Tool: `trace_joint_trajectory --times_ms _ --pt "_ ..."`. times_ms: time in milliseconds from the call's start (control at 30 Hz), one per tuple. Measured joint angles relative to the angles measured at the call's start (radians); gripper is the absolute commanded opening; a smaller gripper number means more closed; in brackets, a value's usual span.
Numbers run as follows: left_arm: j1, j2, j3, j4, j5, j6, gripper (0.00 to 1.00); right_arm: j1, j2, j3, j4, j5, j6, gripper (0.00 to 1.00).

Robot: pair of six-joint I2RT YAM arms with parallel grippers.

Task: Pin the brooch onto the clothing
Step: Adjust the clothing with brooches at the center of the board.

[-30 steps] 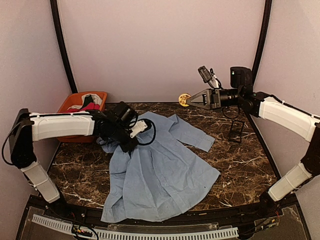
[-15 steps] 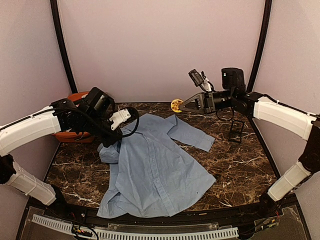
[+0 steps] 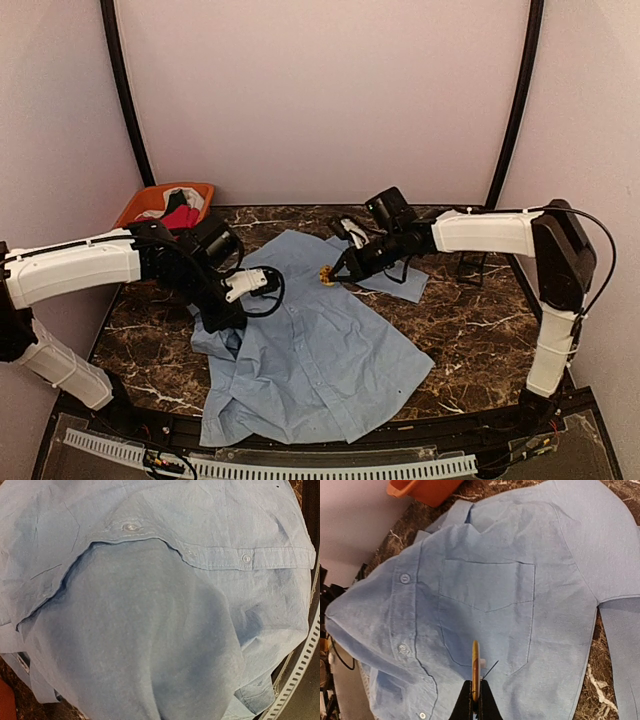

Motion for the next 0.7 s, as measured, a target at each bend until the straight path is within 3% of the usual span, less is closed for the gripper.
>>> trace_joint_trajectory --times_ms 400,700 --pt "-0.01 0.054 -0.063 0.003 0.024 -0.033 0.01 0.099 0.246 0.144 -0.117 0.299 -0.09 0.0" --pt "-0.018 0.042 -0.082 -0.017 0.04 -0.056 0.01 0.094 0.275 0.193 -0.159 0.417 -0.112 0.0"
